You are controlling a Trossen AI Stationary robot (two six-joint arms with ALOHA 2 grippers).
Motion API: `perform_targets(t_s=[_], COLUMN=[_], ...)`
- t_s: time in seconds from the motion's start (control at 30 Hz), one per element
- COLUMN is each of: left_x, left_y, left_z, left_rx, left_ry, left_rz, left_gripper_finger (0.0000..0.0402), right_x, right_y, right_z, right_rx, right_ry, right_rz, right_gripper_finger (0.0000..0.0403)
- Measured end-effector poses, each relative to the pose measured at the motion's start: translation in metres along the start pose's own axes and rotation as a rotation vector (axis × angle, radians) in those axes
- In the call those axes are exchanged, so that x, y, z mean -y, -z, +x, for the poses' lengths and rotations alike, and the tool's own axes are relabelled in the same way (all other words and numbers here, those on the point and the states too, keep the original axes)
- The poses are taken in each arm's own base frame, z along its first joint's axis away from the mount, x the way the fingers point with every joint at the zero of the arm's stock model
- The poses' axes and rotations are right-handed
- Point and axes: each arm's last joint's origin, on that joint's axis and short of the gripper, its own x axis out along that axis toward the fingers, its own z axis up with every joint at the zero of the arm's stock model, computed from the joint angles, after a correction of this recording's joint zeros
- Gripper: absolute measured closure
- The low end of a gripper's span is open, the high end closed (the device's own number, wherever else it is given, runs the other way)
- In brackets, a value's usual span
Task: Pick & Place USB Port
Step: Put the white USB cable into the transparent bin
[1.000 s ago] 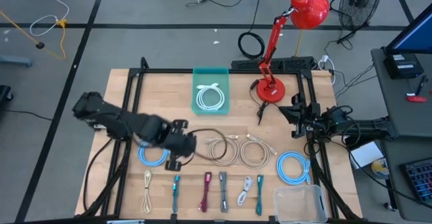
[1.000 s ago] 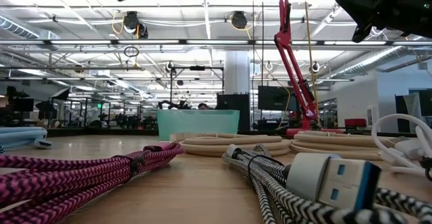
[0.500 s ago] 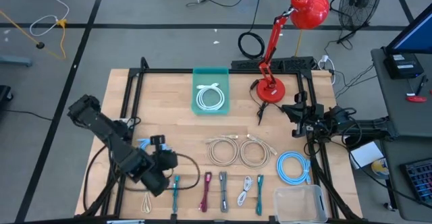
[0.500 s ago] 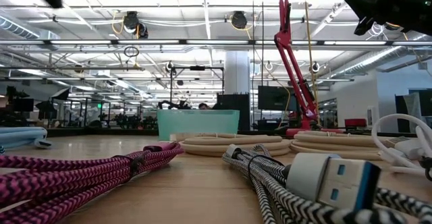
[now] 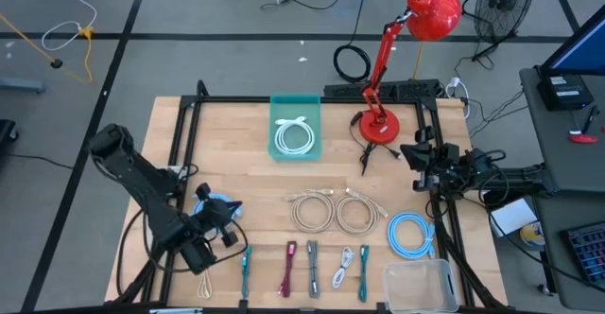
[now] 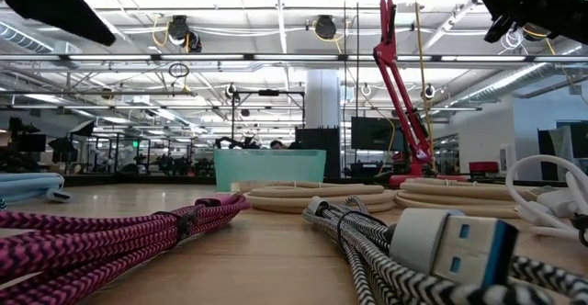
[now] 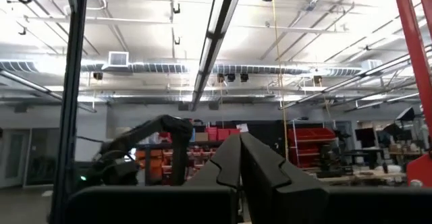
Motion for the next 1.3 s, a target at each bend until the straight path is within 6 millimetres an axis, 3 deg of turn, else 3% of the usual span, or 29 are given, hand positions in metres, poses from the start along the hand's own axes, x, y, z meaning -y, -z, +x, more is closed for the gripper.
perform_targets(t_s=[0.2,0.33,0.47,0.63,0.77,1.03,1.13,1.3], left_x=[-0.018,-0.03,-0.038,-0.045,-0.055,-0.078,-0.086,-0.099], left_y=[0.002,0.001,-0.001,-0.007,-0.015,-0.028,-0.032,-0.038], left_z=[0.025,0.039,0.049,0.059,0.064,0.052,0.044,0.032], left_rx=[0.216,0.376,0.443,0.486,0.515,0.437,0.43,0.42], left_ry=[-0.126,-0.211,-0.273,-0.341,-0.399,-0.411,-0.403,-0.384], left_rz=[-0.154,-0.319,-0.353,-0.377,-0.394,-0.406,-0.405,-0.401], left_gripper_finger=[0.0394,0.0394,0.0394,0.0394,0.0394,0.0394,0.0394,0.0394], right_x=[0.0,-0.003,-0.009,-0.019,-0.033,-0.08,-0.101,-0.13], right_y=[0.005,0.026,0.017,0.035,0.055,0.09,0.097,0.106], right_z=[0.002,0.01,0.041,0.077,0.107,0.154,0.16,0.153], right_rx=[-0.052,-0.336,-0.448,-0.632,-0.742,-0.935,-1.004,-1.194], right_ry=[0.0,-0.023,-0.121,-0.201,-0.223,-0.379,-0.434,-0.425], right_rz=[0.075,0.11,0.155,0.189,0.224,0.328,0.385,0.502], right_gripper_finger=[0.0399,0.0399,0.0399,0.0395,0.0366,0.0279,0.0259,0.0248])
